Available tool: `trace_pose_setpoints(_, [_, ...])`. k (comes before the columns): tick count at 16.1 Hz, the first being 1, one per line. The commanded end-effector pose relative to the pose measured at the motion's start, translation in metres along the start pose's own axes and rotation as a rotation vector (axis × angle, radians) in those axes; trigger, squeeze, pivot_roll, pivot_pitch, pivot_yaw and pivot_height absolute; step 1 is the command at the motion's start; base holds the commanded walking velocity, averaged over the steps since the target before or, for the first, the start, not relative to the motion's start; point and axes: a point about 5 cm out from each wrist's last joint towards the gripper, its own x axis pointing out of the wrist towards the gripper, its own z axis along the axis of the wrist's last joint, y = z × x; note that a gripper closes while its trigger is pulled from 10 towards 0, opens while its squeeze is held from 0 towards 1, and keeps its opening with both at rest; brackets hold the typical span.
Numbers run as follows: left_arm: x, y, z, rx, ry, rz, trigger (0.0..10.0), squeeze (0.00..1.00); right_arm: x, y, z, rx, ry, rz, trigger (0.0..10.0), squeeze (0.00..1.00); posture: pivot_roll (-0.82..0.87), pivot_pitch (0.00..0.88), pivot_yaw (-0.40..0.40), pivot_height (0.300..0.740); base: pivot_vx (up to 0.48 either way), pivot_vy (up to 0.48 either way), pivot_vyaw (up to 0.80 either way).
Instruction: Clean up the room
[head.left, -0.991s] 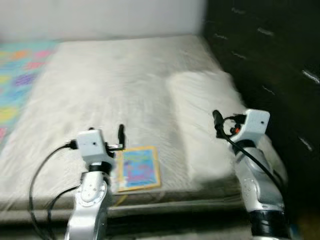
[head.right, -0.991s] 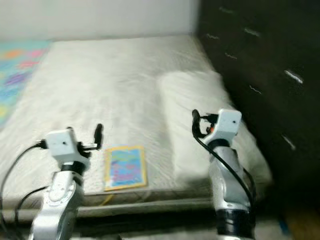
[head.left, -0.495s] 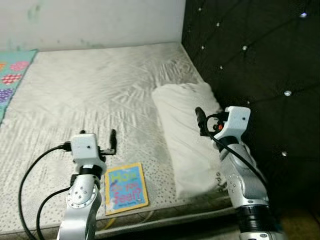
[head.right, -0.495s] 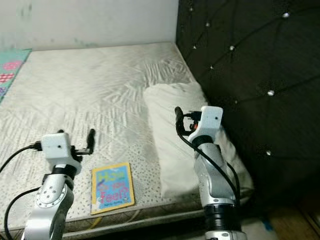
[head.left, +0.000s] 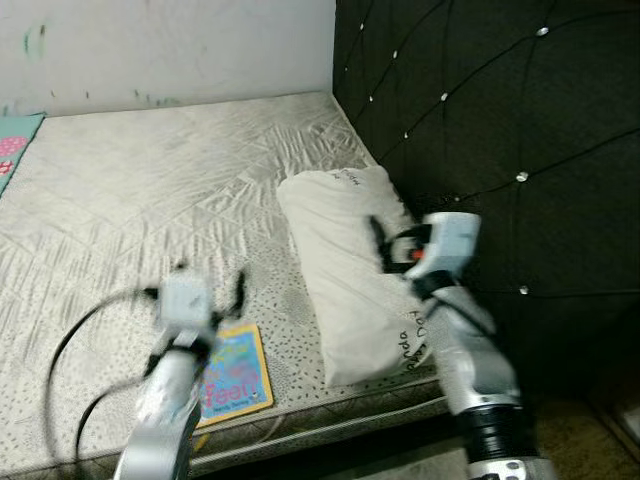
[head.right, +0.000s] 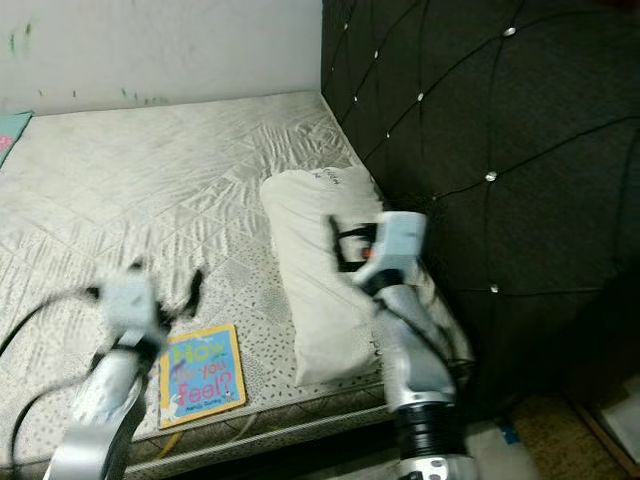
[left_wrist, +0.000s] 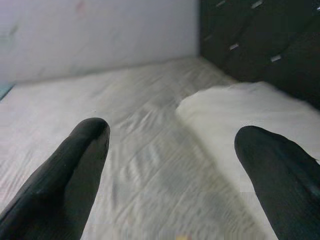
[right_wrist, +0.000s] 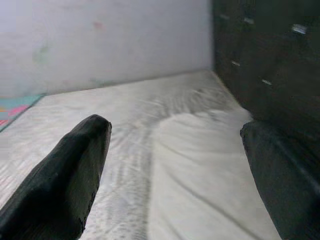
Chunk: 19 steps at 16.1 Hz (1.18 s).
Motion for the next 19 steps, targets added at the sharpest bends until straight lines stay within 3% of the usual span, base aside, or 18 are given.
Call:
trace_pose_setpoints(1, [-0.008, 0.016, -0.005, -0.041, 0.003, 0.115, 10.0, 0.00, -0.004, 0.008, -0.003, -0.093, -0.012, 0.056, 10.0, 0.00, 0.05, 0.000, -0.026, 0.740, 0.000, 0.000, 0.00])
trace_pose_setpoints(5, [-0.013, 0.030, -0.002, -0.058, -0.009, 0.222, 10.0, 0.00, -0.014, -0.007, -0.019, -0.107, 0.040, -0.009, 10.0, 0.00, 0.06, 0.000, -0.022, 0.740, 0.000, 0.000, 0.00])
trace_pose_setpoints(8, [-0.008, 0.036, 0.002, -0.024, -0.039, 0.228, 10.0, 0.00, -0.005, -0.010, -0.017, -0.073, 0.034, -0.067, 10.0, 0.00, 0.07, 0.000, -0.017, 0.740, 0.000, 0.000, 0.00])
trace_pose_setpoints(9, [-0.005, 0.038, 0.003, -0.016, -0.042, 0.245, 10.0, 0.00, -0.002, -0.008, -0.017, -0.104, 0.029, -0.057, 10.0, 0.00, 0.08, 0.000, -0.024, 0.740, 0.000, 0.000, 0.00])
trace_pose_setpoints(11, [-0.003, 0.036, 0.006, -0.018, -0.055, 0.241, 10.0, 0.00, -0.002, -0.009, -0.019, -0.152, 0.031, -0.049, 10.0, 0.00, 0.09, 0.000, -0.037, 0.740, 0.000, 0.000, 0.40])
trace_pose_setpoints(15, [0.000, 0.028, 0.004, -0.039, -0.044, 0.214, 10.0, 0.00, -0.004, -0.014, -0.023, -0.162, 0.044, -0.053, 10.0, 0.00, 0.07, 0.000, -0.017, 0.740, 0.000, 0.000, 0.80])
trace_pose_setpoints(19, [0.008, 0.017, 0.005, -0.128, -0.028, 0.132, 10.0, 0.00, -0.008, -0.025, -0.018, -0.166, 0.029, -0.109, 10.0, 0.00, 0.02, 0.000, -0.004, 0.740, 0.000, 0.000, 0.12])
